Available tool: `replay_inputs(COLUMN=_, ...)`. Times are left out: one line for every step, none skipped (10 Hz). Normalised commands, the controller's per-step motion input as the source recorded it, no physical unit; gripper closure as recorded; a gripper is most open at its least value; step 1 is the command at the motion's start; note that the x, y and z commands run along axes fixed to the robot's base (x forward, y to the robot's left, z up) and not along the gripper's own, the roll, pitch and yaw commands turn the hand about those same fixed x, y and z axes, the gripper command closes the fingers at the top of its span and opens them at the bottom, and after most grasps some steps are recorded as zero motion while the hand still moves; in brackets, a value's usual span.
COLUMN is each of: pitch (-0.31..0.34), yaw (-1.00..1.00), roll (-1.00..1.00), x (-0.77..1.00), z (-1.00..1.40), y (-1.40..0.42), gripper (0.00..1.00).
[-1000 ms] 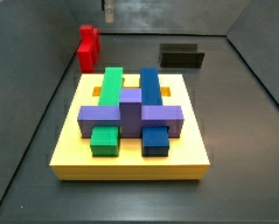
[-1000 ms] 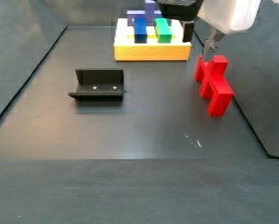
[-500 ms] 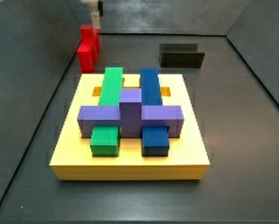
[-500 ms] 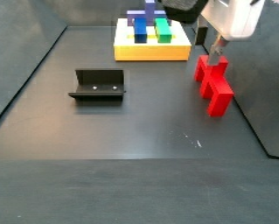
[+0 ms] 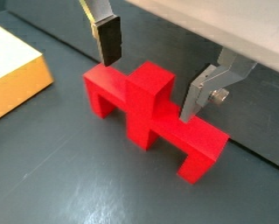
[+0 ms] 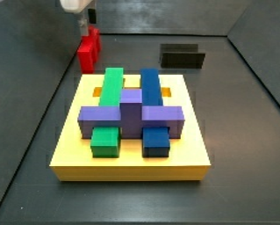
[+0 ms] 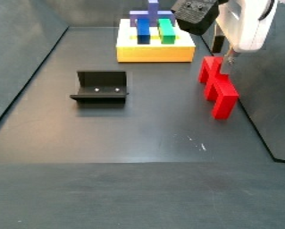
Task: Pick up the red object. Move up. Move to above the board. Insert the red object.
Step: Pick up the red object.
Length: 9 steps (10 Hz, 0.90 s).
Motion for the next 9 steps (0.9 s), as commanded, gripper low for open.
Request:
replay_inputs(pitch=0.000, yaw=0.00, roll=0.00, x=0.00, z=-0.10, y=0.00, gripper=0.00)
replay_inputs(pitch=0.061, yaw=0.14, roll=0.00, x=0.15, z=-0.19, y=0.00, gripper=0.00)
replay_inputs(pitch=0.049, yaw=0.23, roll=0.03, x=0.00, z=-0.21, y=0.00, gripper=0.00)
replay_inputs(pitch=0.041, yaw=0.28, roll=0.04, x=0.01, z=-0.21, y=0.00, gripper=0.00)
replay_inputs(pitch=0.044, yaw=0.03, roll=0.03, x=0.00, z=-0.17, y=0.00, gripper=0.00)
replay_inputs(pitch=0.034, yaw=0.00, roll=0.03, x=-0.07, z=-0.17, y=0.00, gripper=0.00)
replay_inputs(pitch=0.006, yaw=0.00, roll=0.02, x=-0.07, z=-0.12, y=0.00, gripper=0.00)
replay_inputs(pitch=0.004, yaw=0.06, roll=0.02, x=0.00, z=-0.10, y=0.00, gripper=0.00)
replay_inputs(pitch=0.000, yaw=0.02, roll=0.00, x=0.00, z=-0.04, y=0.00, gripper=0.00)
